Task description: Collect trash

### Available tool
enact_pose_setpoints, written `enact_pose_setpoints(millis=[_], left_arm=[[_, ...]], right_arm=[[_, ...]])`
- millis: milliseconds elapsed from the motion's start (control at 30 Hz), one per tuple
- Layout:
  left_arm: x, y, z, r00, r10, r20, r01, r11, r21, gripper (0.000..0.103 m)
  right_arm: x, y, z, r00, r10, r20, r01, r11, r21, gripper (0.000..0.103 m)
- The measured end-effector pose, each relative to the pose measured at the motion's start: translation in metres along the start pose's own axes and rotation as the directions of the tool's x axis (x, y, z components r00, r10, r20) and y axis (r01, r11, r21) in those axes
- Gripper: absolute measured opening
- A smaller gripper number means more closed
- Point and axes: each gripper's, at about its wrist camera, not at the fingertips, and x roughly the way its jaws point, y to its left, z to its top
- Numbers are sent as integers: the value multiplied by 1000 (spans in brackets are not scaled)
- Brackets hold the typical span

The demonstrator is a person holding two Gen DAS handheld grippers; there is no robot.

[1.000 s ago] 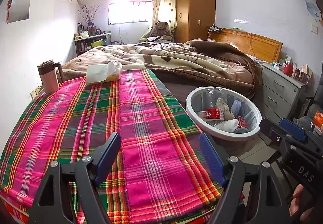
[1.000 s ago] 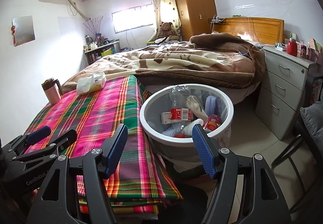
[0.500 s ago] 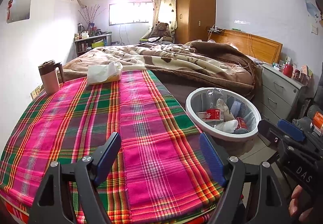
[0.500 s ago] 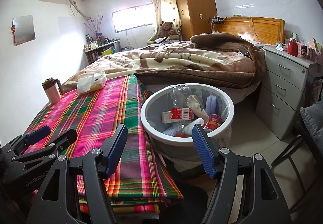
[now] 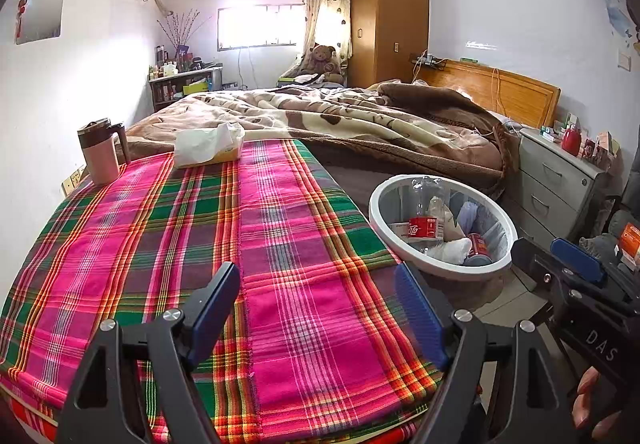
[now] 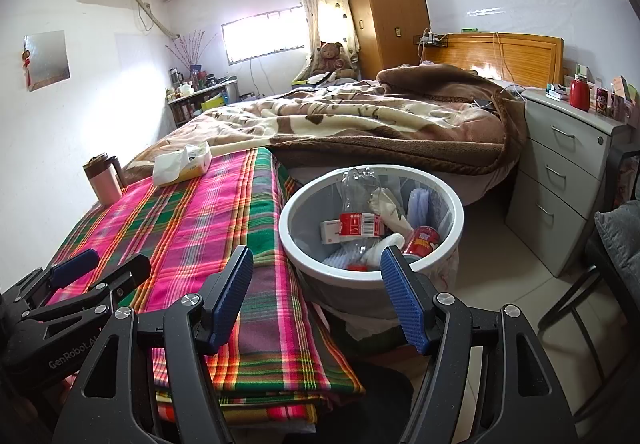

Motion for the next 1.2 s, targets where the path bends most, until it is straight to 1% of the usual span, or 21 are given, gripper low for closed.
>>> enact_pose_setpoints(millis=[1200], left_arm=[[-3, 1, 3, 1000, 8, 4, -8, 1000, -7, 81]], right_arm=[[-1, 1, 0, 1000, 1, -1, -1, 1000, 2, 68]])
